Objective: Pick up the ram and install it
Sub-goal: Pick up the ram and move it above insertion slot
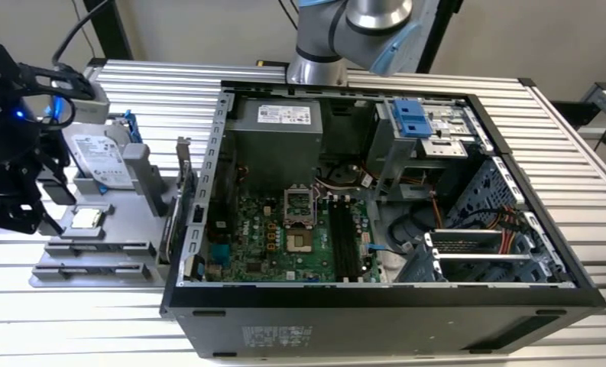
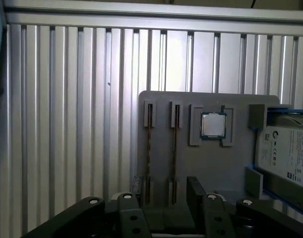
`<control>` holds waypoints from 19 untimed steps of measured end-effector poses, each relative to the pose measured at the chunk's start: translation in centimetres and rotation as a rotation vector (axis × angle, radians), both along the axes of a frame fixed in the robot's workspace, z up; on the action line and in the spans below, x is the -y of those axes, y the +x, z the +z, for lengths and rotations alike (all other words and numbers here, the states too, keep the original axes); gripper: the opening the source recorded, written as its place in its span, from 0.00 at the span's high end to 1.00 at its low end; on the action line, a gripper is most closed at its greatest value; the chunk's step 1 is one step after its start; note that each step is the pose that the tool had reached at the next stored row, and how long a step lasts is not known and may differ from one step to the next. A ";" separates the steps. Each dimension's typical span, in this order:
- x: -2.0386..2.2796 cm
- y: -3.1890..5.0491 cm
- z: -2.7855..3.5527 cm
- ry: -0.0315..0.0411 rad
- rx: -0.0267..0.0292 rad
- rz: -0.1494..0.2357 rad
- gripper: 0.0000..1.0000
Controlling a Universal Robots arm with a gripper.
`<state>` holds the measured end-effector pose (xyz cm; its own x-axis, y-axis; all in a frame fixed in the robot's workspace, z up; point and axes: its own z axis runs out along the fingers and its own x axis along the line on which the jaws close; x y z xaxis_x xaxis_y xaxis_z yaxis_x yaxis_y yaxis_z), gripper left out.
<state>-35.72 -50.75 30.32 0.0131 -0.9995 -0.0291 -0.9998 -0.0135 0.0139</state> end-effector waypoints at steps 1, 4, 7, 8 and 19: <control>0.01 0.00 -0.06 0.0000 -0.0001 0.000 0.00; 0.05 0.00 -0.26 0.0000 0.0000 0.000 0.00; 0.06 0.00 -0.51 -0.0001 -0.0002 0.000 0.00; 0.07 0.00 -0.59 -0.0001 -0.0002 0.000 0.00; 0.14 -0.01 -1.34 0.0000 -0.0001 0.000 0.00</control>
